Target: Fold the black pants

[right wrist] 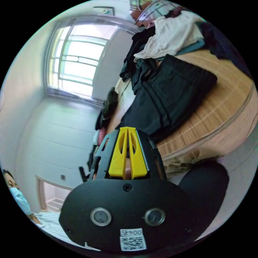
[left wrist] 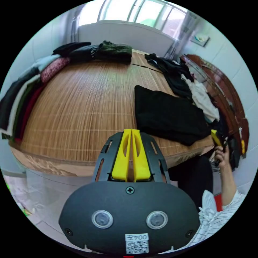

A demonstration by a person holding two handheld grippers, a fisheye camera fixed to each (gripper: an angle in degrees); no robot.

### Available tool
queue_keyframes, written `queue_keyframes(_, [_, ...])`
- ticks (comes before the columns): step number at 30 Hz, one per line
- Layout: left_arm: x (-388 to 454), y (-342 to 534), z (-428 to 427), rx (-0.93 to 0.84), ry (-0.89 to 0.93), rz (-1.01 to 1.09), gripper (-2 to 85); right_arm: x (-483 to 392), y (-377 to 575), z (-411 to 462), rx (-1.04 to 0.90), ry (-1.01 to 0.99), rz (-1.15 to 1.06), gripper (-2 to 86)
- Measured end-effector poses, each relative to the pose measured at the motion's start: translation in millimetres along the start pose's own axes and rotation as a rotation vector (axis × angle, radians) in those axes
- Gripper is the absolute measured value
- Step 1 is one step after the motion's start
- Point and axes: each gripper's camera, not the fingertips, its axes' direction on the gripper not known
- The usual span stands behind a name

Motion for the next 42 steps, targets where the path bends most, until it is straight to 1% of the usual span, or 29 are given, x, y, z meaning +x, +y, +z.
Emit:
queue_keyframes(2, [-30,15,-6,-0.006,0.127,-0.086,3.7,39,43,-26,0.036,-0.294,0.129,-0.8])
queue_keyframes(3, [-35,17,-5,-0.008,0.156,-0.107,4.2,47,51,-30,0.028,-0.339,0.138,-0.8])
queue_keyframes(5, [-53,19,-1,0.010,0.277,-0.181,6.3,67,80,-44,-0.007,-0.429,0.104,-0.8])
queue_keyframes(7, [-64,17,8,0.012,0.347,-0.239,7.4,75,96,-54,-0.036,-0.437,0.061,-0.8])
queue_keyframes(9, [-74,12,21,0.004,0.392,-0.286,8.5,80,107,-65,-0.033,-0.501,0.035,-0.8])
queue_keyframes(10, [-78,7,30,-0.008,0.395,-0.298,9.1,78,111,-70,-0.046,-0.490,-0.004,-0.8])
queue_keyframes(11, [-82,0,38,-0.020,0.383,-0.290,9.8,76,115,-71,-0.079,-0.421,-0.046,-0.8])
queue_keyframes(14, [-89,-18,56,-0.054,0.348,-0.248,11.3,72,126,-72,-0.148,-0.328,-0.128,-0.8])
queue_keyframes(16, [-96,-27,63,-0.055,0.359,-0.232,12.0,75,131,-75,-0.168,-0.295,-0.151,-0.8])
queue_keyframes(21, [-121,-38,76,-0.047,0.428,-0.225,11.9,96,139,-85,-0.165,-0.326,-0.106,-0.8])
queue_keyframes(23, [-143,-36,83,-0.021,0.521,-0.283,10.7,104,142,-90,-0.166,-0.326,-0.098,-0.8])
queue_keyframes(25, [-158,-33,88,-0.011,0.560,-0.317,9.0,108,145,-93,-0.171,-0.318,-0.097,-0.8])
queue_keyframes(29, [-178,-32,96,-0.012,0.551,-0.329,4.8,119,150,-101,-0.174,-0.300,-0.079,-0.8])
queue_keyframes(32, [-185,-33,85,0.012,0.518,-0.273,3.5,127,154,-107,-0.164,-0.289,-0.055,-0.8])
queue_keyframes(36, [-205,-22,63,0.026,0.531,-0.249,3.1,135,157,-115,-0.147,-0.278,-0.025,-0.8])
queue_keyframes(39, [-243,3,46,0.016,0.548,-0.274,3.5,139,159,-120,-0.142,-0.263,-0.018,-0.8])
queue_keyframes(42, [-297,31,30,0.021,0.513,-0.304,4.5,139,163,-124,-0.144,-0.248,-0.024,-0.8])
